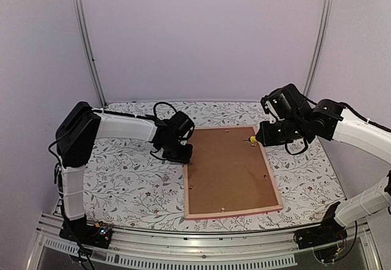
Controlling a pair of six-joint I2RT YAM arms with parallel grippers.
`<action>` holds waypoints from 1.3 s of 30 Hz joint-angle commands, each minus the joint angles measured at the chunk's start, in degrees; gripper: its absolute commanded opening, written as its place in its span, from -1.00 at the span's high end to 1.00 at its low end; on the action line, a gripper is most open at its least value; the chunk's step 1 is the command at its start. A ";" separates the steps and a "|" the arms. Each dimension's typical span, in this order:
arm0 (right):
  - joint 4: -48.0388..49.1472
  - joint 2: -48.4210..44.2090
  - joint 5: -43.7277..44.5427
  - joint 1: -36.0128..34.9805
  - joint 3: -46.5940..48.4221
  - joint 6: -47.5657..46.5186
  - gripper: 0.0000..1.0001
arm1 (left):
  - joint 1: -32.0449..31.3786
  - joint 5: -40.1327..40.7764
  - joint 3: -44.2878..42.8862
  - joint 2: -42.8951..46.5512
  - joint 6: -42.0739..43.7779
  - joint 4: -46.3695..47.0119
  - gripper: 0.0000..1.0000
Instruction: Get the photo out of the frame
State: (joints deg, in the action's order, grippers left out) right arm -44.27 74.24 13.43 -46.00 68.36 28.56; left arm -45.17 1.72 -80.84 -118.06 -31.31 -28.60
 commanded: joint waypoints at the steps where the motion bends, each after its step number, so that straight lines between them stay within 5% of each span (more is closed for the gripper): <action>1: 2.95 -1.61 1.60 1.01 -0.16 -2.04 1.00 | -0.47 2.27 -0.73 -0.25 4.33 -4.01 0.69; 18: 6.89 -2.85 1.15 3.43 -2.19 -3.44 1.00 | 5.49 -6.96 -12.26 -5.68 27.59 2.25 0.82; 29: 8.17 -2.20 0.17 4.33 -2.04 -3.45 1.00 | 8.77 -10.93 -40.05 -23.44 36.29 -3.04 0.79; 34: 8.18 -1.70 -1.00 4.44 -1.82 -3.33 1.00 | 9.20 -10.20 -47.46 -27.58 36.55 -4.46 0.64; 39: 8.14 -1.40 -1.75 4.53 -1.50 -3.33 1.00 | 9.14 -7.40 -49.28 -27.10 34.88 -3.44 0.29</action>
State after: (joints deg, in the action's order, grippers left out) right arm -37.60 72.82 12.71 -41.91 66.74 25.65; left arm -36.58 -7.75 -127.52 -146.69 4.08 -33.69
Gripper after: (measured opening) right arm 0.155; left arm 0.309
